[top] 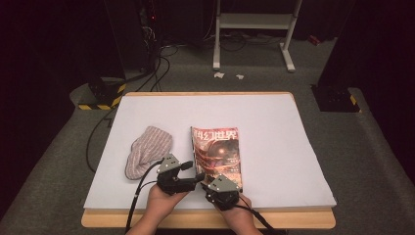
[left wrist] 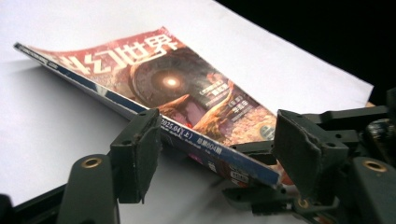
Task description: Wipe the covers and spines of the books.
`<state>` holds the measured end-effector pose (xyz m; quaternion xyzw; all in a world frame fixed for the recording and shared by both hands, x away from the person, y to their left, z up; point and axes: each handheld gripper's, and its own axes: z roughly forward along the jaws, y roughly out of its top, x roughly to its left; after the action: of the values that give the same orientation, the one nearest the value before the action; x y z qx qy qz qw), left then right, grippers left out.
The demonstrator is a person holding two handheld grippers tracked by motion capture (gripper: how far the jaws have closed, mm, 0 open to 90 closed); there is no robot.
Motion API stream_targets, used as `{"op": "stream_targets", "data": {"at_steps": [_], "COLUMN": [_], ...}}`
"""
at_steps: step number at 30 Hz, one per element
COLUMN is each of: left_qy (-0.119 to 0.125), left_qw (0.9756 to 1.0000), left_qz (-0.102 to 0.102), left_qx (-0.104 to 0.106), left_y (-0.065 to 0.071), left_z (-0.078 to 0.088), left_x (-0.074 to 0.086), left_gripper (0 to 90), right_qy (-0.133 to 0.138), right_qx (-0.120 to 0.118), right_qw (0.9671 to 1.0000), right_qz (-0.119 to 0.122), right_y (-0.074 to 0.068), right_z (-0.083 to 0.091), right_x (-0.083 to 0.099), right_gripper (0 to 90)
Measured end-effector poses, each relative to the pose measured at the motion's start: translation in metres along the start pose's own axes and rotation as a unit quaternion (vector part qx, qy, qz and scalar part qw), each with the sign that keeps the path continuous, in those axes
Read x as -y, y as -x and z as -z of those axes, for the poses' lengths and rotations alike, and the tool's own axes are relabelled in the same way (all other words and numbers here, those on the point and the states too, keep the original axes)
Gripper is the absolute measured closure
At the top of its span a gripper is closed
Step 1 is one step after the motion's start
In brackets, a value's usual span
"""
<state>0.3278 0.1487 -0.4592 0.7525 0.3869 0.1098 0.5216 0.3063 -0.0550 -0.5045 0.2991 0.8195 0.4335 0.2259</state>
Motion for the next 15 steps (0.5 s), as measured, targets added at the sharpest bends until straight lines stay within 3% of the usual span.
{"op": "stream_targets", "data": {"at_steps": [3,8,15], "left_qy": [0.001,0.004,0.008], "left_qw": [0.9999,0.9998,0.9999], "left_qz": [0.001,-0.001,-0.002], "left_qx": [0.011,0.021,-0.010], "left_y": [-0.004,-0.007,-0.020], "left_z": [0.005,0.010,0.021], "left_x": [-0.002,-0.005,-0.006], "left_gripper": [29.4,28.4,30.3], "right_qy": [0.008,0.008,0.024], "right_qx": [-0.001,0.006,0.013], "right_qw": [0.9999,0.9999,0.9992], "right_qz": [-0.011,-0.007,-0.029], "right_y": [0.004,0.006,0.017], "right_z": [0.004,0.008,0.020], "right_x": [-0.001,-0.001,-0.001], "right_gripper": [69.9,71.8,77.5]}}
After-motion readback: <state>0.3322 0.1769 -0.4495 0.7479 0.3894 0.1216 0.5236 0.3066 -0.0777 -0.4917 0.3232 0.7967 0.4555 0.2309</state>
